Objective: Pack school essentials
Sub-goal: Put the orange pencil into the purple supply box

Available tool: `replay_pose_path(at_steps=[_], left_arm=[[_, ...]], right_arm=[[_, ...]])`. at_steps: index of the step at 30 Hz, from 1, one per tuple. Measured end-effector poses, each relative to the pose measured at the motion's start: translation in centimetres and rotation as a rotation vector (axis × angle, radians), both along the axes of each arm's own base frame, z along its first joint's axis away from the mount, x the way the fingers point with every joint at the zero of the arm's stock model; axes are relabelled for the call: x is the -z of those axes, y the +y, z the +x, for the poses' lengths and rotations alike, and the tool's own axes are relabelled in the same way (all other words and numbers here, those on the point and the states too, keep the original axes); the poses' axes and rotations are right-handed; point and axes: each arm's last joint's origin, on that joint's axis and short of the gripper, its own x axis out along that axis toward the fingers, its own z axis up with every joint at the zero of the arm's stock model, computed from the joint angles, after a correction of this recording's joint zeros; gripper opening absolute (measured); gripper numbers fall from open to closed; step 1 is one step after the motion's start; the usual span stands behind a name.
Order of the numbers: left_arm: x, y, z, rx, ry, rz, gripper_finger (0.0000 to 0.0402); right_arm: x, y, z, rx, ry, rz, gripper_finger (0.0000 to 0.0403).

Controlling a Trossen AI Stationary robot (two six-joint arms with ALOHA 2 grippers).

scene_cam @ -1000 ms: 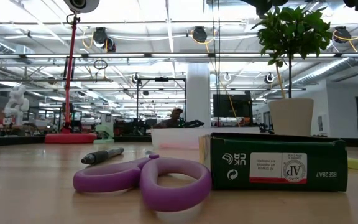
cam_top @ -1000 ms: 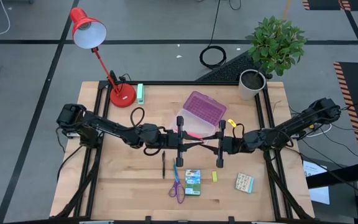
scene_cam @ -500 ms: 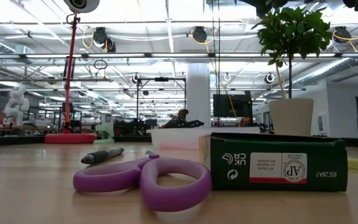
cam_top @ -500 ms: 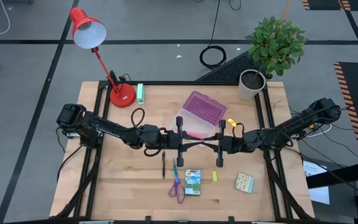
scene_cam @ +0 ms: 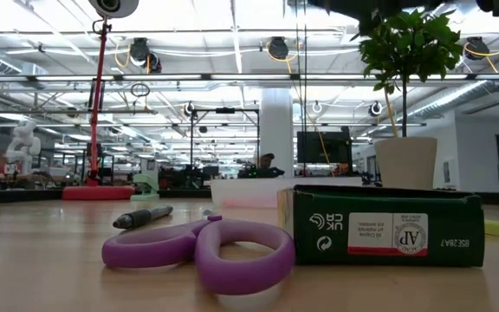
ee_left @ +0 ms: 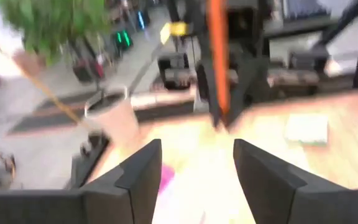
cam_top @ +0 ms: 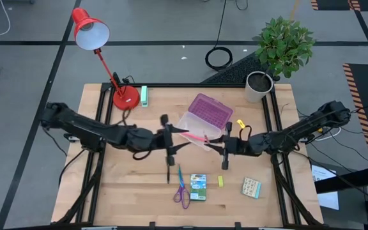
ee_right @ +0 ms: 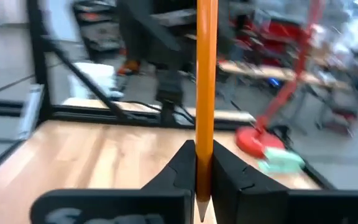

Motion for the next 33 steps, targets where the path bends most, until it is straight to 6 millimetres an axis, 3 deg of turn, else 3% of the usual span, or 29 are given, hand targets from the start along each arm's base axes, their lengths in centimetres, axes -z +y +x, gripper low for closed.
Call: replay_pose_path(at_steps=[6, 10, 17, 21, 28, 33], left_arm=[[-1.1, 1.0, -3.5, -0.046, 0.107, -0.098, 0.0207], [-1.2, 1.3, -4.4, -0.066, 0.146, -0.112, 0.0207], [-1.0, 1.5, -4.5, -0.072, 0.169, -0.105, 0.0207], [-0.9, 1.7, -4.4, -0.082, 0.173, -0.104, 0.0207], [-0.9, 2.3, -4.3, -0.089, 0.182, -0.067, 0.0207], [-0.9, 3.0, -4.1, -0.108, 0.186, -0.043, 0.0207]], right_arm=[[1.0, -1.7, 0.2, 0.133, 0.057, 0.178, 0.0025], [1.9, -2.6, 0.3, 0.192, 0.108, 0.298, 0.0021], [2.4, -3.7, 0.5, 0.138, 0.168, 0.426, 0.0020], [2.3, -4.5, 0.7, 0.127, 0.287, 0.491, 0.0020], [1.2, -6.2, 0.8, 0.160, 0.471, 0.532, 0.0020], [0.6, -7.3, 2.1, 0.162, 0.520, 0.566, 0.0020]])
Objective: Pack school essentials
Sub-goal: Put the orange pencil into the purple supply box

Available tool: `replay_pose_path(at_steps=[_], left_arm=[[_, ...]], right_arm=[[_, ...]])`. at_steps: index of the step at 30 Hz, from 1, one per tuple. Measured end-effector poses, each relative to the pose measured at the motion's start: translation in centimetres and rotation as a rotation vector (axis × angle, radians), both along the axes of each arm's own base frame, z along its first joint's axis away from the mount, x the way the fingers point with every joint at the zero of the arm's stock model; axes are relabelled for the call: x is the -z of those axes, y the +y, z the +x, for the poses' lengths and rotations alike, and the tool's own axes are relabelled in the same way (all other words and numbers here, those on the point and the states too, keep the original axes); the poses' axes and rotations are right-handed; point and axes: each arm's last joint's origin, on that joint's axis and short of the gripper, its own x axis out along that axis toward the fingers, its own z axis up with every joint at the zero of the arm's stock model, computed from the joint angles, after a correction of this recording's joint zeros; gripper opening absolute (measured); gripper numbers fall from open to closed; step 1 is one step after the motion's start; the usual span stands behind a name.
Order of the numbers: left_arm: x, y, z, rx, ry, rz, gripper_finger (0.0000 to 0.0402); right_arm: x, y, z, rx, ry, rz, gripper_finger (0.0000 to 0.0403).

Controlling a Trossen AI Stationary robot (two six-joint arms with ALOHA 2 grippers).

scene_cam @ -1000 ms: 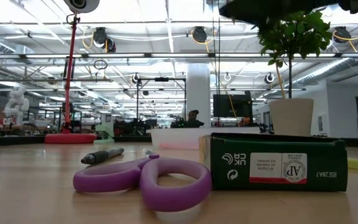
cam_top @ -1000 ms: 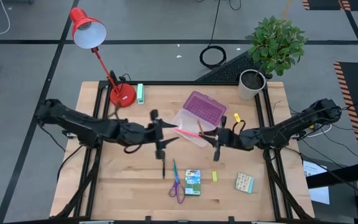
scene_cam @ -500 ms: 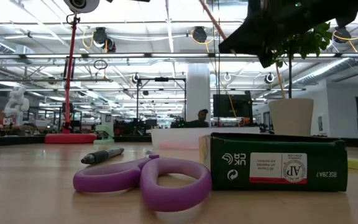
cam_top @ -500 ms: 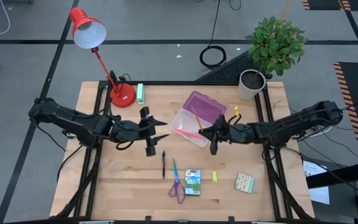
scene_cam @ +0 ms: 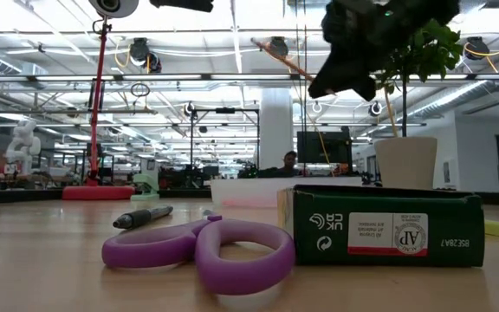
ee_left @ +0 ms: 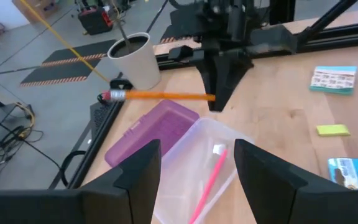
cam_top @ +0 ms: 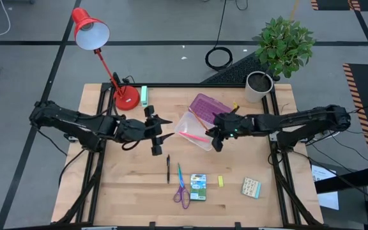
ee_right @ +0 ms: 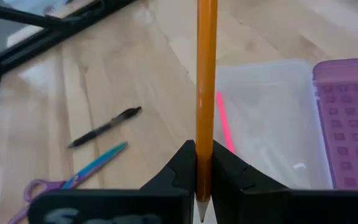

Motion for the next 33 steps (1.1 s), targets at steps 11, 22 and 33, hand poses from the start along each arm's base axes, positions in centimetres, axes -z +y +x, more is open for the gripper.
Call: replay_pose_path(at_steps=[11, 22, 33], left_arm=[[0.0, 1.6, 0.2, -0.070, -0.002, -0.016, 0.0207], [0.1, 1.6, 0.1, -0.068, 0.009, -0.010, 0.0207], [0.1, 1.6, 0.2, -0.070, 0.002, -0.020, 0.0207]], right_arm=[[1.7, -0.3, 4.6, -0.052, 0.362, 0.010, 0.0020], [3.1, -1.8, 4.8, -0.019, 0.489, 0.074, 0.0020], [5.4, -2.8, 5.5, -0.041, 0.566, 0.083, 0.0020]])
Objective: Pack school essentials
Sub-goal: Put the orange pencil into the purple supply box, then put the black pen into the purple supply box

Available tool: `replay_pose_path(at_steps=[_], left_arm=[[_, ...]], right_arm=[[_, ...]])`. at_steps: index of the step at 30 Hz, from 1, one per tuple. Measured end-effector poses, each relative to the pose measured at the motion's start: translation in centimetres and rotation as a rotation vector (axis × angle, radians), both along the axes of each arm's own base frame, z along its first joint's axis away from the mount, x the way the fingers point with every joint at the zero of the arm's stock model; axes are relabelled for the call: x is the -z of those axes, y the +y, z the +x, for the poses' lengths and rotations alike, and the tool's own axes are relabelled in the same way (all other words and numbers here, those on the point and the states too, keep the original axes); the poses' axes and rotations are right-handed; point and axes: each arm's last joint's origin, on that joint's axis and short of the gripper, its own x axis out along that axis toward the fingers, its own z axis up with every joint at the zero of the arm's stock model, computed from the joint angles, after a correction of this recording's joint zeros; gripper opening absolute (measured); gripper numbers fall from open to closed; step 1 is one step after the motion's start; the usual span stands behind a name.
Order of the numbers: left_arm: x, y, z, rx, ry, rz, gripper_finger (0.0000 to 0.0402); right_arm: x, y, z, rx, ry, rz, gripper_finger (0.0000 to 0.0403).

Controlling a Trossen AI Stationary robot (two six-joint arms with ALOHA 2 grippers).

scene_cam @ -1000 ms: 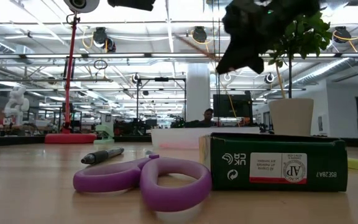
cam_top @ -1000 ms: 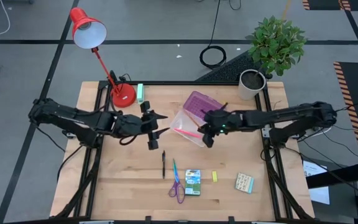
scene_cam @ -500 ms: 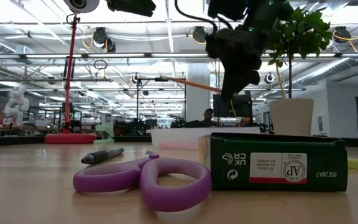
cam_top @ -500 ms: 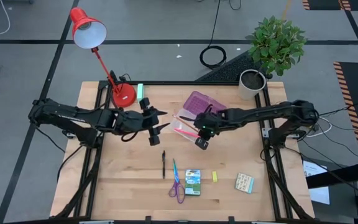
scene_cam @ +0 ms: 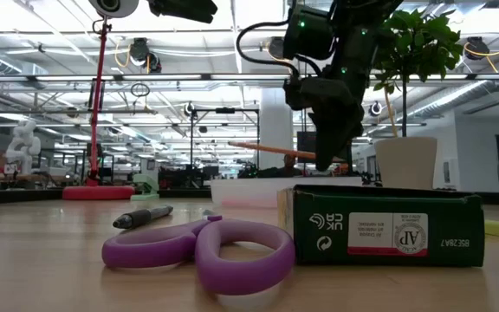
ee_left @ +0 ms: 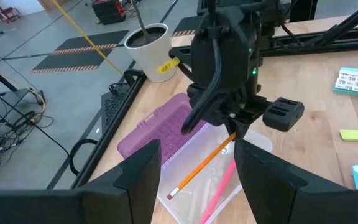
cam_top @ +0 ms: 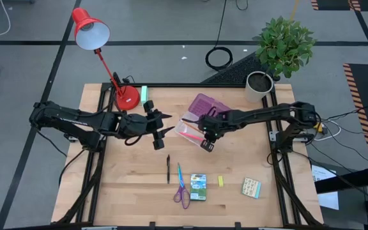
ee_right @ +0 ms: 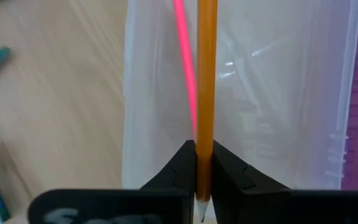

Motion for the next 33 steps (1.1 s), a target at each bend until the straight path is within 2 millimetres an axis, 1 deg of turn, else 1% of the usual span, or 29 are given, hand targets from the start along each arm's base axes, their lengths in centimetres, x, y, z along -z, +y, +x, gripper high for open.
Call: replay_pose_path(at_steps=[9, 12, 20, 26, 33], left_arm=[[0.0, 0.0, 0.0, 0.000, 0.000, 0.000, 0.0207], [0.0, 0.0, 0.0, 0.000, -0.001, 0.000, 0.0207], [0.0, 0.0, 0.0, 0.000, -0.003, -0.001, 0.0207], [0.0, 0.0, 0.0, 0.000, -0.003, -0.001, 0.0207], [0.0, 0.0, 0.0, 0.000, -0.003, -0.002, 0.0207]], right_arm=[[-0.1, 0.0, -0.1, -0.032, 0.000, -0.011, 0.0020], [0.2, 0.0, -0.1, -0.035, -0.003, -0.013, 0.0022], [1.2, 0.1, -0.8, -0.029, 0.022, -0.008, 0.0058], [1.1, 0.1, -0.5, -0.031, -0.010, -0.011, 0.0076], [0.6, 0.6, -0.4, -0.064, -0.044, 0.028, 0.0082]])
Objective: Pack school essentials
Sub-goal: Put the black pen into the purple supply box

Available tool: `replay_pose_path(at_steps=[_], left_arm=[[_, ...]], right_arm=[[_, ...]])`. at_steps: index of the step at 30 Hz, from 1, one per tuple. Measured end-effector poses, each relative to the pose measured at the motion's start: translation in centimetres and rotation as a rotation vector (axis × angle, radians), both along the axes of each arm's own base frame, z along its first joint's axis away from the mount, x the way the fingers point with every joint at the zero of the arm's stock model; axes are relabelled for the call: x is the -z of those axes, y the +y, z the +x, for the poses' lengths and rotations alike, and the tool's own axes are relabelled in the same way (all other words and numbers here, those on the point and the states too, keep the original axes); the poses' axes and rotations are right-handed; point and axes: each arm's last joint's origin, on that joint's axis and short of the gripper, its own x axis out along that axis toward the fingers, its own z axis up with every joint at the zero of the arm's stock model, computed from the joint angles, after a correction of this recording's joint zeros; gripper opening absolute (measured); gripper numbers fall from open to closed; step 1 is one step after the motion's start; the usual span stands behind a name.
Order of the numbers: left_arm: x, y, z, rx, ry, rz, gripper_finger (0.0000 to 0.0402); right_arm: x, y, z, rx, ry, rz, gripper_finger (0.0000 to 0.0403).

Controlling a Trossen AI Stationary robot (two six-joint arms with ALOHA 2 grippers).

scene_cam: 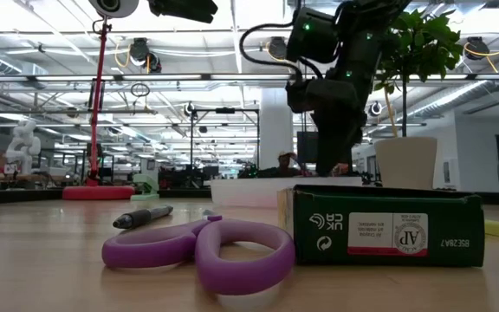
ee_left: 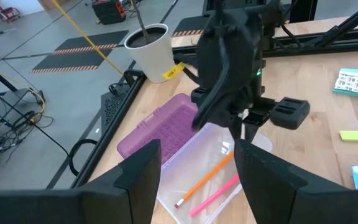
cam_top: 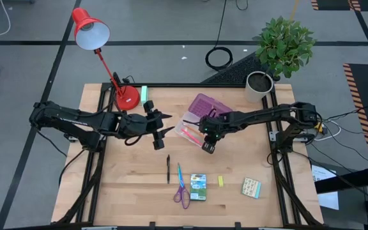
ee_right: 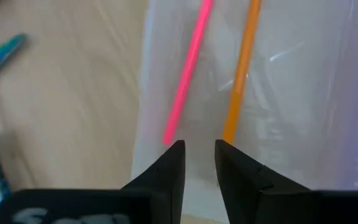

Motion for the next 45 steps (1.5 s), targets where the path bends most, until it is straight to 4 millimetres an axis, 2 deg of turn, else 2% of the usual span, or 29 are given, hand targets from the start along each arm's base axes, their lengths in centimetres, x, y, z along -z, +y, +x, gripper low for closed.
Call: replay_pose_path(at_steps=[6, 14, 18, 23, 29, 35, 41, 45], left_arm=[[0.0, -0.1, 0.0, 0.015, -0.001, -0.019, 0.0207], [0.4, -0.3, 0.0, 0.033, 0.017, -0.104, 0.0207], [1.3, -1.2, 0.3, 0.049, 0.062, -0.133, 0.0207], [2.8, -3.2, 1.2, 0.103, 0.116, -0.135, 0.0207], [4.5, -6.7, 2.3, 0.238, 0.141, -0.119, 0.0207], [7.0, -11.1, 2.7, 0.380, 0.202, -0.101, 0.0207], [9.9, -14.8, 2.7, 0.545, 0.285, -0.126, 0.0207], [11.4, -16.4, 2.7, 0.597, 0.335, -0.140, 0.0207]], right_arm=[[-2.4, 1.9, -0.7, -0.059, -0.081, -0.011, 0.0082], [-5.8, 5.5, -2.3, -0.146, -0.204, -0.178, 0.0082], [-6.6, 7.3, -2.9, -0.199, -0.238, -0.266, 0.0082], [-7.0, 9.2, -3.7, -0.244, -0.256, -0.344, 0.0082], [-6.9, 11.5, -4.3, -0.278, -0.291, -0.394, 0.0082], [-4.5, 13.1, -4.7, -0.270, -0.441, -0.384, 0.0082], [-2.3, 13.2, -5.2, -0.308, -0.521, -0.395, 0.0082], [-1.4, 13.1, -5.5, -0.307, -0.525, -0.394, 0.0082]])
